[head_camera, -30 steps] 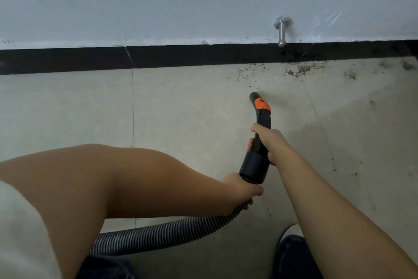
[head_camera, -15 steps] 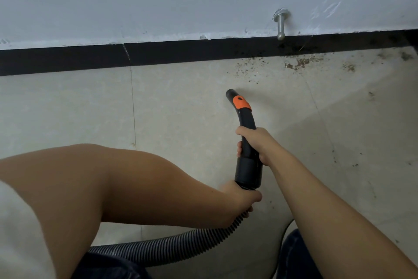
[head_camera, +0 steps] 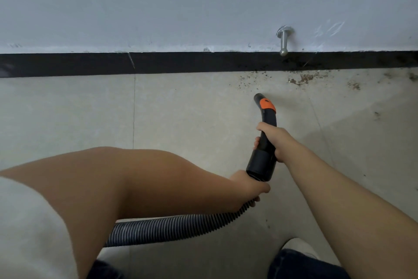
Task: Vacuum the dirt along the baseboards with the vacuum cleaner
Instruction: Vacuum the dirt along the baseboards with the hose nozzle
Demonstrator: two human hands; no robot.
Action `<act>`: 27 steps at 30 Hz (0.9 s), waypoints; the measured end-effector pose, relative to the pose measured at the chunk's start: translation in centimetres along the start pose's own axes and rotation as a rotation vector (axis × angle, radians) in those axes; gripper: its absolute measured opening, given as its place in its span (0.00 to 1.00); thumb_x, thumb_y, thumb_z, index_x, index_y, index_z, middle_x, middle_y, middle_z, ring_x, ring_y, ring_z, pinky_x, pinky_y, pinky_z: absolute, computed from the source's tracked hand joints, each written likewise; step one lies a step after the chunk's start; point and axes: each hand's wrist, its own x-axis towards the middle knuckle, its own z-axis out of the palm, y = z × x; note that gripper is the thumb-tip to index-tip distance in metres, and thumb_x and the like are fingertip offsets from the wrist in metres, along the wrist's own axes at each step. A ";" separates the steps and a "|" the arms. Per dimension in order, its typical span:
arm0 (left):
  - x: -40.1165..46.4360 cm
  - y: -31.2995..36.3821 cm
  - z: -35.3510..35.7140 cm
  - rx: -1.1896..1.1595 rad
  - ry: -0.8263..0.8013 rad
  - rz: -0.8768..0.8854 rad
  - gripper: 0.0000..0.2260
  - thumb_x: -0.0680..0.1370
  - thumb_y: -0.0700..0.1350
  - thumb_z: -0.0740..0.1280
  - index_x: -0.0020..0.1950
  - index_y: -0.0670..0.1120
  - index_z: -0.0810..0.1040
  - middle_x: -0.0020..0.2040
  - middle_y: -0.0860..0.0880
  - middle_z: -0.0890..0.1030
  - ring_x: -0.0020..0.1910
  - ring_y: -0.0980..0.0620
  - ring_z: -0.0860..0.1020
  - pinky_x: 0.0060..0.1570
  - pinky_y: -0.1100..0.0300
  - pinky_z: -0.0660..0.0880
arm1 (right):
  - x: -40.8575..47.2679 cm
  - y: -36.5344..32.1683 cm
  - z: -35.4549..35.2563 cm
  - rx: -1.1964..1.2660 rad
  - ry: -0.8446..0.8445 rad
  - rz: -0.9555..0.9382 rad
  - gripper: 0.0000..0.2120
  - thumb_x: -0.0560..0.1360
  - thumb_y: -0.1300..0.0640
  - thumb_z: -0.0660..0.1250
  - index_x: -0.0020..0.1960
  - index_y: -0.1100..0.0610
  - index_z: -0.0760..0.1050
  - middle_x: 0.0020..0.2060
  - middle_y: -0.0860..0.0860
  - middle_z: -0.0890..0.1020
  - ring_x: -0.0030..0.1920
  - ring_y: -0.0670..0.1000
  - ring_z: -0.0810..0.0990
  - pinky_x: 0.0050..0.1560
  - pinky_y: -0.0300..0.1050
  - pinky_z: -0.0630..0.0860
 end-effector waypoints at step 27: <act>2.3 -1.2 3.0 -0.215 0.167 0.020 0.10 0.72 0.41 0.70 0.51 0.46 0.73 0.37 0.48 0.76 0.36 0.50 0.75 0.37 0.59 0.75 | 2.1 0.6 -0.2 -0.121 -0.157 -0.081 0.07 0.75 0.60 0.65 0.46 0.59 0.67 0.27 0.55 0.75 0.23 0.52 0.73 0.28 0.43 0.75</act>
